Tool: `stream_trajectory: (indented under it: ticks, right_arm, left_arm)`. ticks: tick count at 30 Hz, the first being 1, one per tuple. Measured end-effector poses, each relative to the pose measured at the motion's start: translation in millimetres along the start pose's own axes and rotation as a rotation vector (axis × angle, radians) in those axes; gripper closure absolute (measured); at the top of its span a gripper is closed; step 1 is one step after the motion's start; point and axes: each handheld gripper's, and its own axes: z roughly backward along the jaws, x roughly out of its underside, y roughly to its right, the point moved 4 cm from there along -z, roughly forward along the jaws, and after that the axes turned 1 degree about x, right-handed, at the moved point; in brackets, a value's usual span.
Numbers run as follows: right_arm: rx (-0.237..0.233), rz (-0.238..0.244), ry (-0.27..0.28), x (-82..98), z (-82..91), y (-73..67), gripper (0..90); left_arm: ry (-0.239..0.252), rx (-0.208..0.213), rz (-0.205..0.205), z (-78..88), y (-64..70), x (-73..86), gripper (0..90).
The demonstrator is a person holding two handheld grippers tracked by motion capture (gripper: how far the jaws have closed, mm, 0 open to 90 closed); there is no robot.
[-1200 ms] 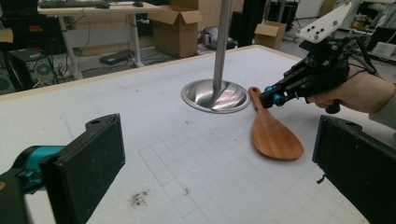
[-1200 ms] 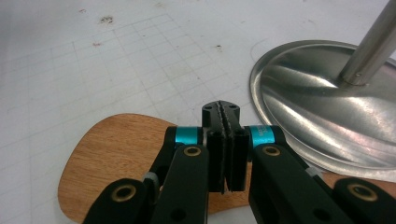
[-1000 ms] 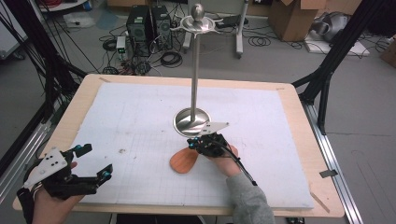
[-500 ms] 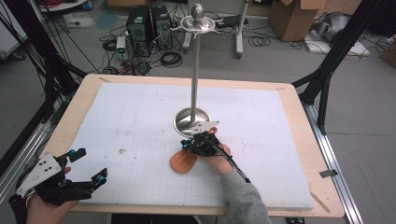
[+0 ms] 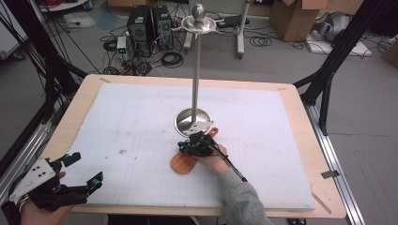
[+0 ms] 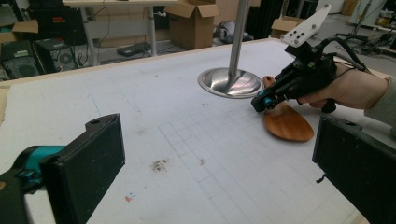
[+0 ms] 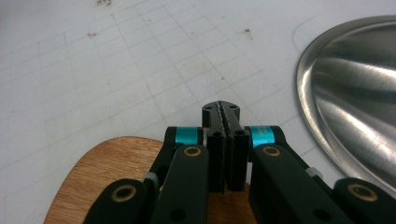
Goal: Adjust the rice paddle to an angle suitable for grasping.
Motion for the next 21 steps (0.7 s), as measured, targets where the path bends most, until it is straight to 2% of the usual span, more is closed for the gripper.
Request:
stream_trajectory:
  ticks: [4, 12, 21]
  right_arm:
    - [0.000, 0.013, -0.015, -0.1, -1.7, -1.8, 89.3]
    - [-0.022, -0.019, -0.038, 1.8, 0.9, -2.2, 89.4]
    - [-0.029, -0.015, -0.072, 8.1, 10.7, -9.7, 89.4]
  left_arm:
    - [0.000, -0.002, 0.002, 0.9, -0.6, 0.3, 2.7]
    - [0.000, 0.009, 0.000, -3.5, -0.1, -1.0, 2.7]
    - [-0.002, 0.050, -0.008, -21.7, 2.8, -6.0, 2.7]
